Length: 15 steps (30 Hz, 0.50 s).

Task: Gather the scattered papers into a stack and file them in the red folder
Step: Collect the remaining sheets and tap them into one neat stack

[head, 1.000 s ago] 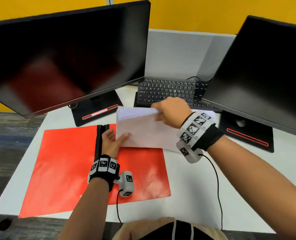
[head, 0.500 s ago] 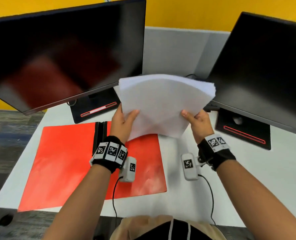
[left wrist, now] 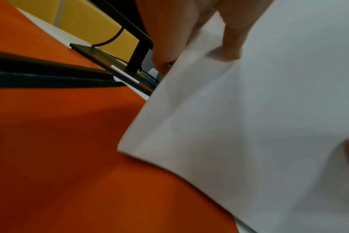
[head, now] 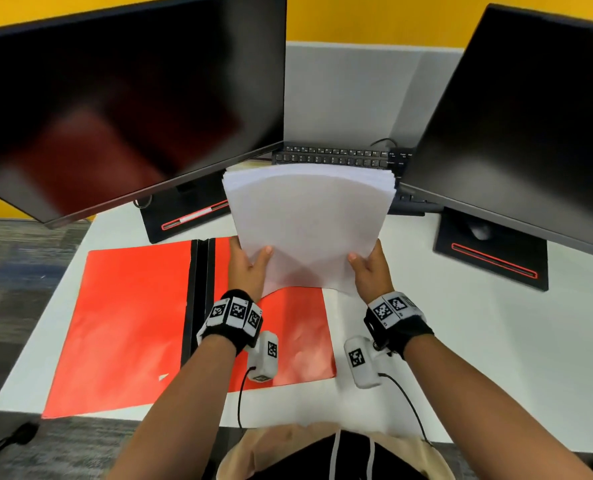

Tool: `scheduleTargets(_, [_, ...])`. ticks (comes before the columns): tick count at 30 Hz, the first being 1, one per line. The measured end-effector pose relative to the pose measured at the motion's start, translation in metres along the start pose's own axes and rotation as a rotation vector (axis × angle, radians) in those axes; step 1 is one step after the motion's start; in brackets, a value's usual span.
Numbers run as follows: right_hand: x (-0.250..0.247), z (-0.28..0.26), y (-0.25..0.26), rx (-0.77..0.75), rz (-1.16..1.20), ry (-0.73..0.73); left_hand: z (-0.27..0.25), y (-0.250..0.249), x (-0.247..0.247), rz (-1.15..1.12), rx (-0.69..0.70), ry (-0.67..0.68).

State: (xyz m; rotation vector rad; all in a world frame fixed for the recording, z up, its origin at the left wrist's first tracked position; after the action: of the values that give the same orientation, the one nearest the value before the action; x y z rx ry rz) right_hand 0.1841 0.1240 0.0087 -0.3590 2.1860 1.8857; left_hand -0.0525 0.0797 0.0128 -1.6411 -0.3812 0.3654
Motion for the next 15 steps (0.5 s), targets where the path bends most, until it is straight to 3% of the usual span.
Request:
scheduleTargets(5, [0.009,0.013,0.014,0.059,-0.201,-0.032,0.018,-0.01,-0.02,0.338,-0.087,-0.022])
scheduleTargets(10, [0.055,0.011,-0.024,0.362,-0.34,0.214,0.025,0.034,-0.069,0.479,-0.384,0.04])
scheduleTargets(13, [0.082,-0.005,-0.048,0.473,-0.448,0.31,0.013,0.068,-0.1,0.549,-0.547,0.033])
scheduleTargets(15, [0.095,-0.014,-0.055,0.5,-0.486,0.336,0.008,0.078,-0.112,0.621,-0.581,0.025])
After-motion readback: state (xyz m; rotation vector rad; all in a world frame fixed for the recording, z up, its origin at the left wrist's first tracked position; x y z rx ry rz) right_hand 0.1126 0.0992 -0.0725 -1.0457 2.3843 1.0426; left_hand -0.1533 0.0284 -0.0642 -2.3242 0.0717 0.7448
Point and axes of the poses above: each hand's wrist, its own z-axis towards the middle knuckle, its own x-axis out of the palm, y = z × x, the point moved 8 cm from there along z, towards the middle knuckle, and after that the axes turned 5 degrees about -z, right-handed, at the moved point
